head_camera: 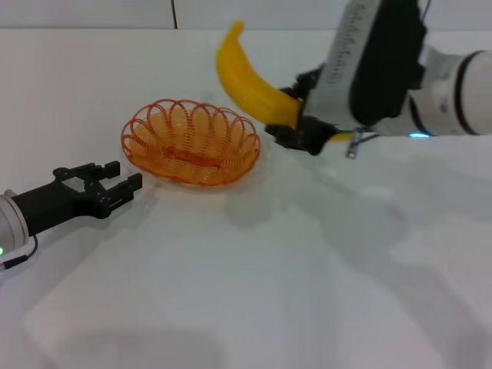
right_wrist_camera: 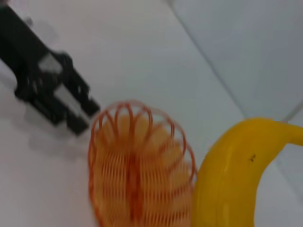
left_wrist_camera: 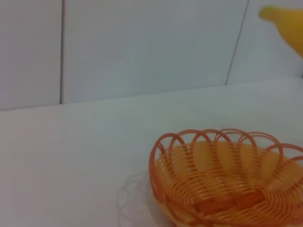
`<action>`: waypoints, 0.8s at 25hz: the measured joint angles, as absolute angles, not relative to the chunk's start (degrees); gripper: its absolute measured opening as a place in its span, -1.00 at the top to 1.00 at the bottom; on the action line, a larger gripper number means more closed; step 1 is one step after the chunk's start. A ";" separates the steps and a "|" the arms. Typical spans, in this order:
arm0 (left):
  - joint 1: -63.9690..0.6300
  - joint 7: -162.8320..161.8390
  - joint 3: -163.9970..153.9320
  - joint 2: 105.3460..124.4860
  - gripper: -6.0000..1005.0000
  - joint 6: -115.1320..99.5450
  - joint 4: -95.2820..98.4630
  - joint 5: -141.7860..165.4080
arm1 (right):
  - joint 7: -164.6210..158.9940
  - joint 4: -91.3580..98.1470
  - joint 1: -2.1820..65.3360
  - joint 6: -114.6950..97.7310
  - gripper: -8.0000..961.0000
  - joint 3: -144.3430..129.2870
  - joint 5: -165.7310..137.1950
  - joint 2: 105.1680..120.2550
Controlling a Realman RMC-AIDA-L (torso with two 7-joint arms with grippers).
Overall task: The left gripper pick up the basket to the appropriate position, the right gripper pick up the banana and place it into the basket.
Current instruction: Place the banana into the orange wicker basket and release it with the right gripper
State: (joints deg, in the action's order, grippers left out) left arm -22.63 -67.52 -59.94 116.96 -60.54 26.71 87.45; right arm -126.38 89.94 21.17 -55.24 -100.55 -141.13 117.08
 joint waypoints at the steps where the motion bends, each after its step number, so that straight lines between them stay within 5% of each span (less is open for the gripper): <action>1: -22.66 -67.56 -59.94 116.97 0.00 -60.55 26.71 87.44 | -126.37 89.23 21.70 -53.78 -0.07 -101.49 -141.15 117.06; 20: -23.91 -69.09 -60.47 117.07 0.00 -60.74 26.65 87.80 | -124.75 70.04 34.97 -38.56 -0.10 -114.42 -134.50 117.16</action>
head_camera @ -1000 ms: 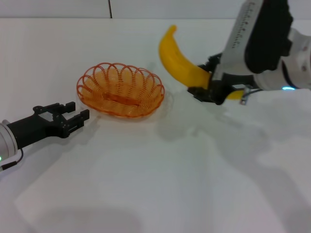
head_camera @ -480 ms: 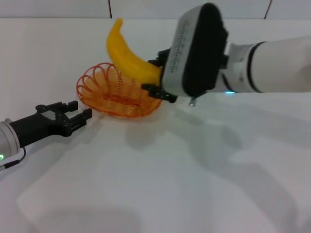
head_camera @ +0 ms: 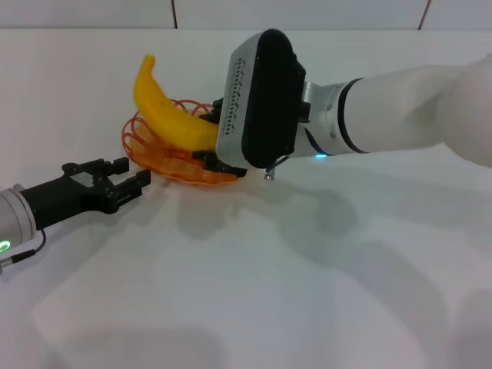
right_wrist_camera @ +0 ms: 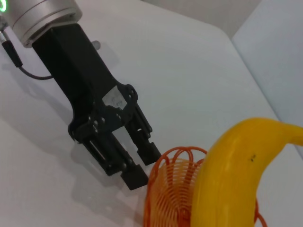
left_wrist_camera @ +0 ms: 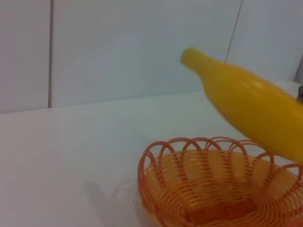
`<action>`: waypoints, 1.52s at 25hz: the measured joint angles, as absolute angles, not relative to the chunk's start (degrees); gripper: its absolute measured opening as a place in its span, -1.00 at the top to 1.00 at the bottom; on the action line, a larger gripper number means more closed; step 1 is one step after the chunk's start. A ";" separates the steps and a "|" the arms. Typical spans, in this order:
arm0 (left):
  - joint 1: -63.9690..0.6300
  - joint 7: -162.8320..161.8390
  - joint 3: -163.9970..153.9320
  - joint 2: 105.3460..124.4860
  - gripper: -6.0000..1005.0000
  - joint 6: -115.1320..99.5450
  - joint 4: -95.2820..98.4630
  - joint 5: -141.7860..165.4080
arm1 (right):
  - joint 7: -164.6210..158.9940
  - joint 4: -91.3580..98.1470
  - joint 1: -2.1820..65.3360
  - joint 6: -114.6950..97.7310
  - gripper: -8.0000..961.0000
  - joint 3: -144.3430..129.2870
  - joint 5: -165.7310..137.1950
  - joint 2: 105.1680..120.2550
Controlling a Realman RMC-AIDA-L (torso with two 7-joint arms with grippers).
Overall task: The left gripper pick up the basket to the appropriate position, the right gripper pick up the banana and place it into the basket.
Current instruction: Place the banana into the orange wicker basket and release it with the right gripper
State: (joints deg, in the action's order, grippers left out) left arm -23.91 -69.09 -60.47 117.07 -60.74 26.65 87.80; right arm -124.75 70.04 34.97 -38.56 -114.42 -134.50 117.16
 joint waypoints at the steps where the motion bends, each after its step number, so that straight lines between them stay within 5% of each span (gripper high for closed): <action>1: -23.93 -69.34 -60.47 117.07 0.00 -60.76 26.64 87.81 | -124.71 69.53 35.34 -38.52 -0.10 -114.49 -134.34 117.16; 26: -23.80 -69.61 -61.88 117.07 0.00 -60.83 26.62 87.27 | -125.03 68.65 35.60 -33.95 -0.13 -116.21 -134.03 117.34; 30: -23.60 -69.61 -61.88 117.07 0.00 -60.82 26.63 87.27 | -125.05 69.66 35.00 -33.81 -0.27 -116.81 -133.99 117.33; 38: -22.71 -69.61 -61.87 116.99 0.00 -60.80 26.63 87.27 | -118.24 87.26 21.83 -41.45 -0.47 -110.27 -131.84 116.97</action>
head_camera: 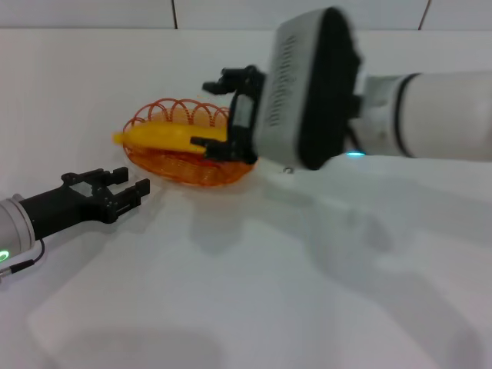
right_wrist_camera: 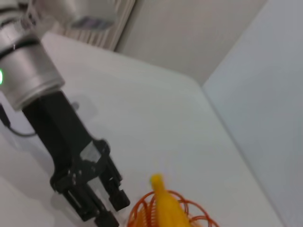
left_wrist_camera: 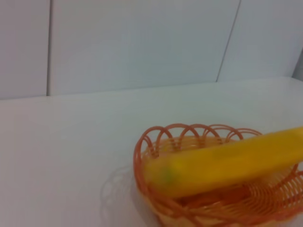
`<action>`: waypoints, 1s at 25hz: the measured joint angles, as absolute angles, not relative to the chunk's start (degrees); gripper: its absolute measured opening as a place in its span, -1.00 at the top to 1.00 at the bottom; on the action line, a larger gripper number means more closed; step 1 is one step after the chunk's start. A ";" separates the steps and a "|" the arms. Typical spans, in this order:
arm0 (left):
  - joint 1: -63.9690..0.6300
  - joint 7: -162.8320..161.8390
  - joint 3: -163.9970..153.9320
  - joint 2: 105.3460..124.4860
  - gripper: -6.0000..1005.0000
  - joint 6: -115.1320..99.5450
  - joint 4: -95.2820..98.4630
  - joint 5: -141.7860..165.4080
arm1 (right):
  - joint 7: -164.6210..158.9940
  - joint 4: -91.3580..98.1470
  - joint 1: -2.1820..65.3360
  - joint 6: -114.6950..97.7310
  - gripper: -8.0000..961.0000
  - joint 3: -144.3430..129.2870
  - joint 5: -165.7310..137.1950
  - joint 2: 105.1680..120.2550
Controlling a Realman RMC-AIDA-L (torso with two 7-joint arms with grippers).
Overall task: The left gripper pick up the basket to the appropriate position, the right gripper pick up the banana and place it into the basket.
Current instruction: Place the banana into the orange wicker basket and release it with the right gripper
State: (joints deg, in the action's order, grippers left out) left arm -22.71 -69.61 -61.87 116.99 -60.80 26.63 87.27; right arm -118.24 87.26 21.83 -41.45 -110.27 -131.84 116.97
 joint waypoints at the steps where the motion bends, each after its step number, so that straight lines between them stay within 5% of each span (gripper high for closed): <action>1: -22.67 -69.61 -61.87 116.99 0.00 -60.78 26.62 87.27 | -116.44 89.04 20.23 -42.96 -0.48 -108.83 -130.49 117.03; 8: -22.59 -69.61 -61.53 116.97 0.00 -60.77 26.62 87.28 | -106.36 89.96 15.83 -58.83 -0.49 -93.72 -115.31 116.87; 25: -21.58 -64.87 -61.94 117.26 0.00 -62.35 26.91 86.13 | -89.27 58.28 20.03 -67.23 -0.48 -73.87 -102.84 116.74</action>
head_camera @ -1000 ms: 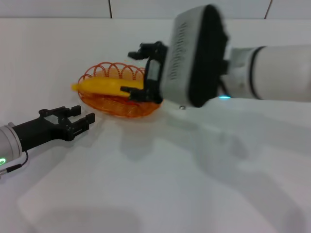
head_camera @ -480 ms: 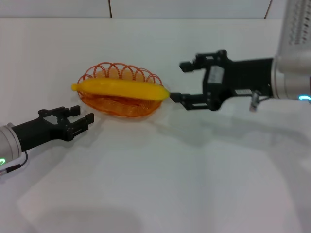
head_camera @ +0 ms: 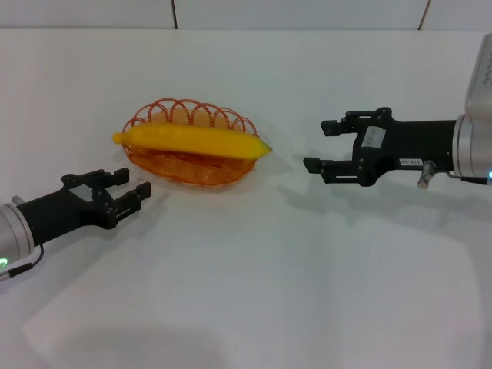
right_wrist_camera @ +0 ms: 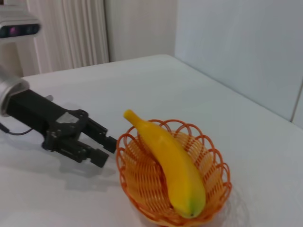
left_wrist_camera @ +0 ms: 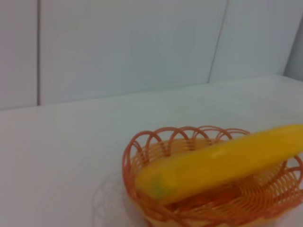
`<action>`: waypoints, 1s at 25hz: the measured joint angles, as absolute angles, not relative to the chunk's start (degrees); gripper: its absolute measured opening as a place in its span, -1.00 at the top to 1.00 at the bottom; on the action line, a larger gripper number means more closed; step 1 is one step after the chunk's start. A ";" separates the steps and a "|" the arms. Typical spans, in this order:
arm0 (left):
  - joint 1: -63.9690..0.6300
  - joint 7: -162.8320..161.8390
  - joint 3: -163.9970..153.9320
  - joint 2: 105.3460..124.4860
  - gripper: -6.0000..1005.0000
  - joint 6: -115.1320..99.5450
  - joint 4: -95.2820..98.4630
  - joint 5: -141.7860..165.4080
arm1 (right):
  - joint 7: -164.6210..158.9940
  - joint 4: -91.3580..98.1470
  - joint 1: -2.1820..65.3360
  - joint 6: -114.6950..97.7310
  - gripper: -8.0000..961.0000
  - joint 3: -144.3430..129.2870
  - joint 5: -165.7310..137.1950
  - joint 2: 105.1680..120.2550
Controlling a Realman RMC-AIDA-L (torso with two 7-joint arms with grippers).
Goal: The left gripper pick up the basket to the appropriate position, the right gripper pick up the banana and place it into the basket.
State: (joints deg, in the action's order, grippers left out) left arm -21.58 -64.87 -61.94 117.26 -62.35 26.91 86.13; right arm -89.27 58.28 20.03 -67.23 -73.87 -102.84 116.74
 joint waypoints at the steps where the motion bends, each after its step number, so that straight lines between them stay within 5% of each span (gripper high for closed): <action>1: -21.31 -63.80 -61.95 117.34 0.00 -62.46 26.91 85.53 | -88.80 57.76 20.11 -67.19 -0.48 -73.55 -102.70 116.73; 25: -18.63 -57.11 -61.96 117.10 0.00 -65.68 26.75 79.09 | -85.85 54.52 20.66 -69.35 -0.48 -74.37 -103.19 116.72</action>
State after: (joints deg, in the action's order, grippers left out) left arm -18.63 -57.11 -61.96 117.10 -65.68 26.75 79.09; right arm -85.85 54.52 20.66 -69.35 -74.37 -103.19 116.72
